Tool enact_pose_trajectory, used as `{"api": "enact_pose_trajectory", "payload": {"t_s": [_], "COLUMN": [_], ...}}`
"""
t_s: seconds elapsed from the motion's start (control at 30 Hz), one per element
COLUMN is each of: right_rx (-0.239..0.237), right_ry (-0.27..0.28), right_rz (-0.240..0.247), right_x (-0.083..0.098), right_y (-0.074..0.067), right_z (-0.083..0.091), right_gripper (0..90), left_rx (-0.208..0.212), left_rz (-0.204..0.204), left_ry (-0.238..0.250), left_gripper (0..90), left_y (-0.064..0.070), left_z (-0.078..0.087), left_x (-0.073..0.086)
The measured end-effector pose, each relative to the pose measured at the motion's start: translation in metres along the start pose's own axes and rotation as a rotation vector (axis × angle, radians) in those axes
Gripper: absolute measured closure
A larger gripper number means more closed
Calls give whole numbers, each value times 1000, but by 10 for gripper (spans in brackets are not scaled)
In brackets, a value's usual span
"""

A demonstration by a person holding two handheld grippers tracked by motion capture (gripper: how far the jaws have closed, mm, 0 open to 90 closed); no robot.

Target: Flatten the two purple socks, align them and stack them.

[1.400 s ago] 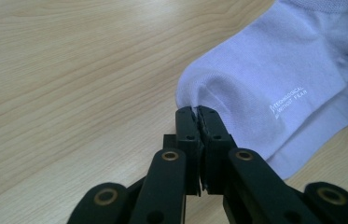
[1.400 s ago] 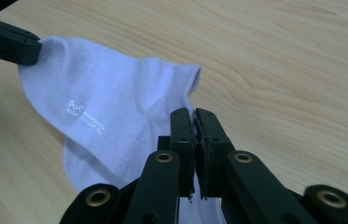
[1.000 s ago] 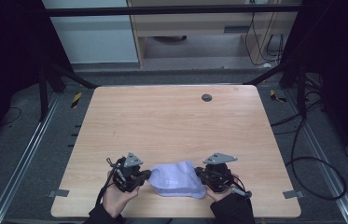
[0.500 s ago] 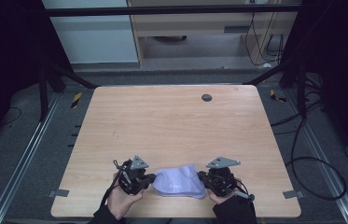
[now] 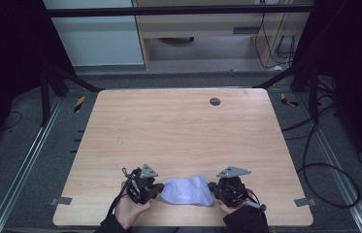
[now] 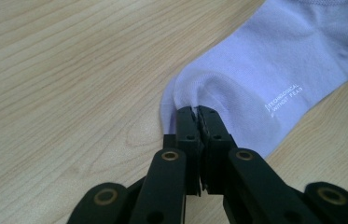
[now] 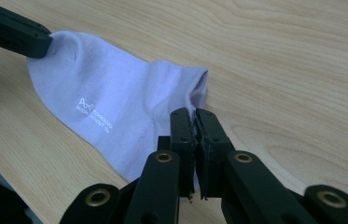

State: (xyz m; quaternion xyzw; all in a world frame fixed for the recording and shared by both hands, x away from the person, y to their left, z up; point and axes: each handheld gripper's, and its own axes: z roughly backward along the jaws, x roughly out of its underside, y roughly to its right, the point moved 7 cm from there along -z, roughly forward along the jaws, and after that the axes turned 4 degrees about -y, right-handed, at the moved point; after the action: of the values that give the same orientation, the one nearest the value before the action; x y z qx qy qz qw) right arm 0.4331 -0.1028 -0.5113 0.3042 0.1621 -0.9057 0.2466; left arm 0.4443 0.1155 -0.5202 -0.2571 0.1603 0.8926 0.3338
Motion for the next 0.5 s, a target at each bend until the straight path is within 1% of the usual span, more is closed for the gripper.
{"api": "enact_pose_trajectory", "payload": {"t_s": [0.1,0.2,0.23,0.33,0.37,0.4,0.43,0.5], "right_rx": [2,6,18,17,19,19,34,46], "right_ry": [-8,-22,-28,-33,-31,-31,-29,-9], "right_rz": [6,-3,-2,-12,-11,-11,-7,1], "right_x": [1,3,5,6,6,6,6,5], "right_y": [1,3,6,8,9,9,11,13], "right_z": [-3,-6,-9,-10,-12,-12,-12,-10], "right_gripper": [869,868,866,861,835,835,789,758], "left_rx": [-3,-6,-12,-14,-23,-23,-34,-49], "left_rz": [4,2,-3,-4,-5,-5,-7,-8], "left_ry": [-6,-14,-23,-26,-30,-30,-22,-9], "left_gripper": [874,873,872,868,849,823,795,748], "left_y": [-1,0,-1,-1,-2,-2,-3,-4], "left_z": [-2,-4,-5,-7,-7,-7,-6,-3], "left_x": [1,3,4,5,5,5,4,3]}}
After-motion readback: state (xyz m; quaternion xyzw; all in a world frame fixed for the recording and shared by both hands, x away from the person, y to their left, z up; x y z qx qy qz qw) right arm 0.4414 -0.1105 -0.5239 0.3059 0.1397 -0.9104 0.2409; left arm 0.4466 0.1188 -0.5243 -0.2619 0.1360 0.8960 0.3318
